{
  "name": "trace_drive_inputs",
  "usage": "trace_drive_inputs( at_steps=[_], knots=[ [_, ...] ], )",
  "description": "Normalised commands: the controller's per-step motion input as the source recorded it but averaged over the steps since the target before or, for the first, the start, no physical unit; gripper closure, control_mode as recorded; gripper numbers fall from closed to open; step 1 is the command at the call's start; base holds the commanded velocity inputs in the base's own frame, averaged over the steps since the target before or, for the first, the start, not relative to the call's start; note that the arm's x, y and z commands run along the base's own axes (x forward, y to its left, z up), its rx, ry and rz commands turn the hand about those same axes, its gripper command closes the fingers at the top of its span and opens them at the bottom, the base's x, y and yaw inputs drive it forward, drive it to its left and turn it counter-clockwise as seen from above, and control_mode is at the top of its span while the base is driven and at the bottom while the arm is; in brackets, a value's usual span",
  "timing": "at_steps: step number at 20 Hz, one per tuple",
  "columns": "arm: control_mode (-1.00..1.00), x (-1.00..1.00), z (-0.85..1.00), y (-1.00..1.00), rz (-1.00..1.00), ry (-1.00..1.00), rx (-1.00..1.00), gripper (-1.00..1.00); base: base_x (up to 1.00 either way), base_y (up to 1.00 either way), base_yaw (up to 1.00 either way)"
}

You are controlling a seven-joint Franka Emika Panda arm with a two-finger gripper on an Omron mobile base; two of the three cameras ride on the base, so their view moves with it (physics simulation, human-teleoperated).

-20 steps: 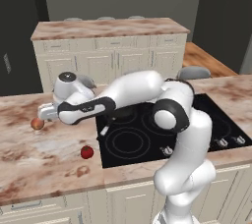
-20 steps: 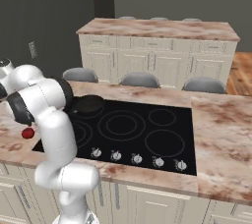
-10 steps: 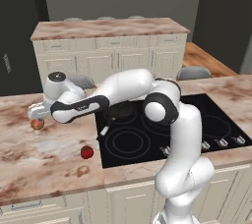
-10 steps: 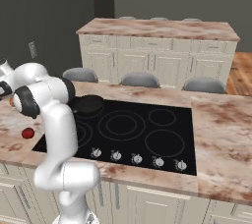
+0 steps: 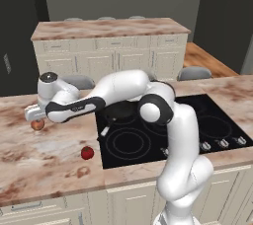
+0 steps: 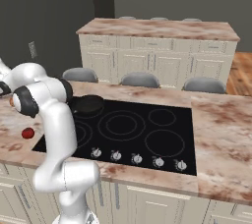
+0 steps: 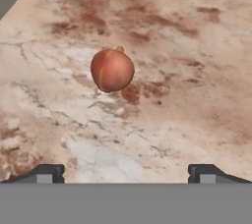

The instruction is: Place the pan on the rear left burner on the stove. Then place the tomato and the onion in the pan and turn on the rear left burner.

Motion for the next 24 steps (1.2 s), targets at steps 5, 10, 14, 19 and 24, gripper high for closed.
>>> trace_drive_inputs(
  at_steps=[5,10,14,19,24],
  knots=[
    [-1.0,0.16,-0.24,0.0,0.01,-0.07,-0.01,-1.0,0.0,0.0,0.0],
    [-1.0,0.24,-0.21,0.05,0.05,-0.09,0.0,-1.0,0.0,0.0,0.0],
    [-1.0,0.18,-0.16,0.16,0.05,-0.01,0.01,-1.0,0.0,0.0,0.0],
    [-1.0,0.1,-0.09,0.21,0.02,0.0,0.03,-1.0,0.0,0.0,0.0],
    [-1.0,0.2,-0.1,0.14,0.0,0.0,0.0,-1.0,0.0,0.0,0.0]
  ],
)
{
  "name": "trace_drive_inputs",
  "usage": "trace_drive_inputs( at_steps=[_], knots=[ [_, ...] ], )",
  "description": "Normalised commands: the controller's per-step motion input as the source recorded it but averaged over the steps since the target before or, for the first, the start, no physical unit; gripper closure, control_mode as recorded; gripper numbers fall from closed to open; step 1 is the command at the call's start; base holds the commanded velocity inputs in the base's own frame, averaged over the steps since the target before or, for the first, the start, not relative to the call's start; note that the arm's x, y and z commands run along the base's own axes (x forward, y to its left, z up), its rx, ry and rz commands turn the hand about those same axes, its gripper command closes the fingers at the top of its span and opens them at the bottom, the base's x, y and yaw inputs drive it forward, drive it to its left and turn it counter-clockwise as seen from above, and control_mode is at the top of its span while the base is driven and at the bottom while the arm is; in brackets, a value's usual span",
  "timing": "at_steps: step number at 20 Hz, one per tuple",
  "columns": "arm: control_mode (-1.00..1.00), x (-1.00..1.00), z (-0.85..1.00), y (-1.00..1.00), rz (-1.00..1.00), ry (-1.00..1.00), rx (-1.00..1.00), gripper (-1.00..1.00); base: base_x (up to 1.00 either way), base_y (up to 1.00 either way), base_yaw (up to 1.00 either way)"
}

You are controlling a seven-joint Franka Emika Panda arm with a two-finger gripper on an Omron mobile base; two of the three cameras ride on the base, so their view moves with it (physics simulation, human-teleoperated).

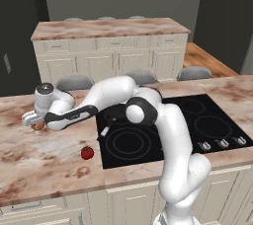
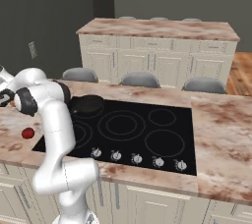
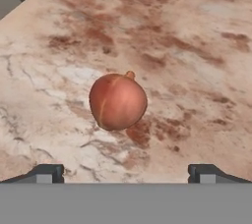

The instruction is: Place the pan on the rear left burner on the stove. Then place the tomato and the onion in the pan and turn on the rear left burner.

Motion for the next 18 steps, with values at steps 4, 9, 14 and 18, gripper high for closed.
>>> trace_drive_inputs(
  at_steps=[4,9,14,18],
  knots=[
    [-1.0,0.16,-0.12,0.11,0.0,0.0,0.0,-1.0,0.0,0.0,0.0],
    [-1.0,0.19,-0.13,0.08,0.0,0.0,0.0,-1.0,0.0,0.0,0.0],
    [-1.0,0.23,-0.19,0.06,0.0,0.0,0.0,-1.0,0.0,0.0,0.0],
    [-1.0,0.21,-0.17,0.1,0.0,0.0,0.0,-1.0,0.0,0.0,0.0]
  ],
)
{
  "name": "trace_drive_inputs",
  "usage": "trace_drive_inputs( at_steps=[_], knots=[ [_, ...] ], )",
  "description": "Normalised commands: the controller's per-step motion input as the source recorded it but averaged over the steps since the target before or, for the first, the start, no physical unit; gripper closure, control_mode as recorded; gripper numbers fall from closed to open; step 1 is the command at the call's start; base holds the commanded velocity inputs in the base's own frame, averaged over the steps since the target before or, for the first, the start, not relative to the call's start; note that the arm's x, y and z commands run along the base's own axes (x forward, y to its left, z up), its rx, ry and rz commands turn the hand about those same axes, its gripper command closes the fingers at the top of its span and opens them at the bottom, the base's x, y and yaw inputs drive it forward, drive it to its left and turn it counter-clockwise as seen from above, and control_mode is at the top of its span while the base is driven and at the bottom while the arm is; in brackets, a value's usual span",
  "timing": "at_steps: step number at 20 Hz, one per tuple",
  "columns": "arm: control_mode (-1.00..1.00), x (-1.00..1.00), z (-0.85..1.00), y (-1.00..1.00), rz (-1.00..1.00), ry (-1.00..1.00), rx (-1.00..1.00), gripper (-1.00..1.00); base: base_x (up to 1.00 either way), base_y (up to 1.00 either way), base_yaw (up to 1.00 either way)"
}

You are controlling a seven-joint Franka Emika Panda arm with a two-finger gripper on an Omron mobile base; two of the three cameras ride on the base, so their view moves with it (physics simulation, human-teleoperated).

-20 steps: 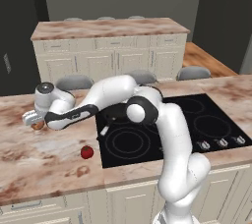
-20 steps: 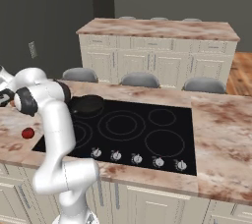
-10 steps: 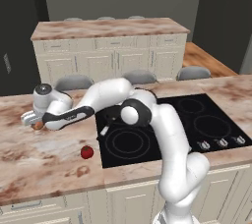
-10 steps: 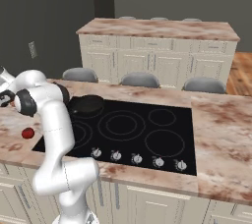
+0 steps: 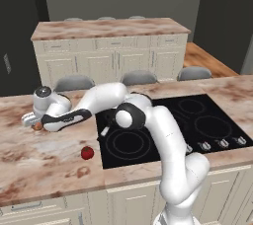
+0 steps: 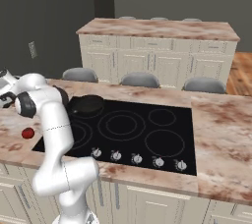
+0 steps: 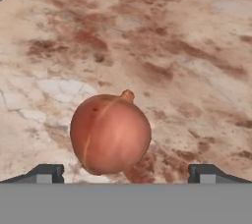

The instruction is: Place the pan on the rear left burner on the stove. Then place the tomato and the onion in the pan and turn on the rear left burner.

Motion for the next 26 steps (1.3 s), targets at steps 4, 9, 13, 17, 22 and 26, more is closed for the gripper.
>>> trace_drive_inputs(
  at_steps=[4,9,13,17,22,26],
  knots=[
    [-1.0,0.21,-0.17,0.18,0.0,0.0,0.01,-1.0,0.0,0.0,0.0],
    [-1.0,0.24,-0.19,0.14,0.0,0.01,0.02,-1.0,0.0,0.0,0.0],
    [-1.0,0.19,-0.12,0.06,0.0,0.0,0.0,-1.0,0.0,0.0,0.0],
    [-1.0,0.04,-0.06,0.06,0.0,0.0,0.0,1.0,0.0,0.0,0.0],
    [-1.0,-0.01,0.05,-0.05,-0.03,0.01,0.0,1.0,0.0,0.0,0.0],
    [-1.0,-0.05,0.37,-0.33,-0.1,0.06,0.0,1.0,0.0,0.0,0.0]
  ],
)
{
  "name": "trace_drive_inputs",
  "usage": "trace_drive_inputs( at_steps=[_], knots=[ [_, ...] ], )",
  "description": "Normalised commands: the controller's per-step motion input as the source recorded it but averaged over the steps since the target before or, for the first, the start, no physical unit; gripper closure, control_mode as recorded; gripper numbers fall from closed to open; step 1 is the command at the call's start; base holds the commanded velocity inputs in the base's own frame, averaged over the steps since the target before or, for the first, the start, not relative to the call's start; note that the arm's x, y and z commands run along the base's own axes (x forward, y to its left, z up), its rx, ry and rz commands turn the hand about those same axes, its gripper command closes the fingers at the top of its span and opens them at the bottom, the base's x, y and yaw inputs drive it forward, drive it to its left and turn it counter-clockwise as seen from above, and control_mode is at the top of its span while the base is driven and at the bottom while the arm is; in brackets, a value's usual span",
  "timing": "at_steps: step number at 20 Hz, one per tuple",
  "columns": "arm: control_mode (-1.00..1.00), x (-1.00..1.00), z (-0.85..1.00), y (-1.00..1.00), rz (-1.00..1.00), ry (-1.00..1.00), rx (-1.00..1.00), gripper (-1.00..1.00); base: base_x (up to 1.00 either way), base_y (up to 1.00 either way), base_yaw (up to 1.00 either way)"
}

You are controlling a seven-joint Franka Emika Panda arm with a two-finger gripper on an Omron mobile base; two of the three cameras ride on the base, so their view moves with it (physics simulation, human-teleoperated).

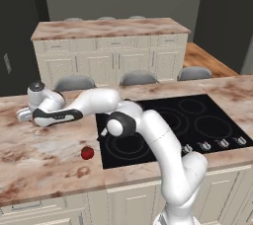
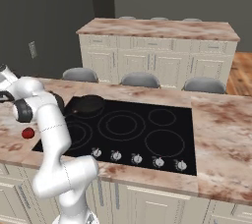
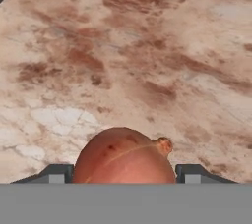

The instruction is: Place the pan on the rear left burner on the stove. Then place the tomato and the onion in the pan and turn on the rear left burner.

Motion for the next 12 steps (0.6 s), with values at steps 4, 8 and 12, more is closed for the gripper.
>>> trace_drive_inputs(
  at_steps=[4,8,12],
  knots=[
    [-1.0,-0.1,0.61,-0.43,-0.11,0.07,0.0,1.0,0.0,0.0,0.0],
    [-1.0,-0.25,0.43,-0.62,-0.1,0.07,0.0,1.0,0.0,0.0,0.0],
    [-1.0,-0.31,0.32,-0.78,-0.11,0.07,0.0,1.0,0.0,0.0,0.0]
  ],
)
